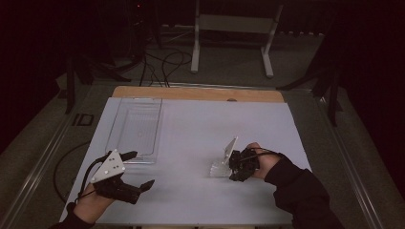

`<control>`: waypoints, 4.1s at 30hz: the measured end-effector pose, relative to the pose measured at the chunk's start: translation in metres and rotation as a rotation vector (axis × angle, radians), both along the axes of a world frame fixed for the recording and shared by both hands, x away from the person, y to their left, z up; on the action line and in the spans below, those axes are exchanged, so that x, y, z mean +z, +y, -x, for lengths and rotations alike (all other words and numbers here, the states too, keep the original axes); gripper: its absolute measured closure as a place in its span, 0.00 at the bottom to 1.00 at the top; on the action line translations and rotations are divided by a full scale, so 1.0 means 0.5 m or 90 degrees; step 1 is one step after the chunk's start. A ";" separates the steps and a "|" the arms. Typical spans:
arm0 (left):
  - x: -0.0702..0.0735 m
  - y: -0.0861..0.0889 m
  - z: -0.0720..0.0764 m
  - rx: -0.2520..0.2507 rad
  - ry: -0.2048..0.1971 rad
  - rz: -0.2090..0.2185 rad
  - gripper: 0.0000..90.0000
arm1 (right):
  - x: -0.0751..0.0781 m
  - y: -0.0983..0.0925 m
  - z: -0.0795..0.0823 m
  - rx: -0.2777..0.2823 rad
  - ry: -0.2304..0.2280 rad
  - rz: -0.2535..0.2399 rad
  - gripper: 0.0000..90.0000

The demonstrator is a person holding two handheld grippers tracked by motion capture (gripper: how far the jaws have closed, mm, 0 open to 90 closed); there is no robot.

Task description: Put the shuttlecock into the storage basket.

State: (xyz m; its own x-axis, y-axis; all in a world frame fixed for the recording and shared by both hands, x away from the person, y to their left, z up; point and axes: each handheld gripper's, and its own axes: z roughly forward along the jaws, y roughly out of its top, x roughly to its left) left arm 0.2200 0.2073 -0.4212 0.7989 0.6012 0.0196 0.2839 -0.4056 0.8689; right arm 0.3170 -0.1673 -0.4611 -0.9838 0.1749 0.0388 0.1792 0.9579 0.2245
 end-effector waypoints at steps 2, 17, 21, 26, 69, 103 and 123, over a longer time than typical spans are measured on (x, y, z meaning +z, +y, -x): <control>0.013 -0.007 -0.008 -0.006 0.008 -0.011 0.00 | 0.000 0.002 0.001 0.001 -0.002 0.001 0.73; 0.050 -0.057 -0.046 -0.052 0.037 -0.052 0.00 | 0.003 0.008 0.007 0.014 -0.001 0.002 0.73; 0.055 -0.073 -0.058 -0.059 0.057 -0.055 0.01 | 0.005 0.010 0.010 0.014 -0.004 -0.003 0.73; 0.061 -0.093 -0.072 -0.069 0.072 -0.074 0.01 | 0.011 0.012 0.015 0.027 -0.006 -0.014 0.73; 0.023 -0.233 -0.166 -0.157 0.247 -0.224 0.12 | 0.040 0.068 0.058 0.108 -0.051 -0.044 0.73; -0.027 -0.326 -0.187 -0.302 0.309 -0.242 0.72 | 0.050 0.089 0.081 0.154 -0.075 -0.065 0.73; -0.026 -0.326 -0.199 -0.344 0.338 -0.240 1.00 | 0.047 0.089 0.079 0.153 -0.076 -0.074 0.73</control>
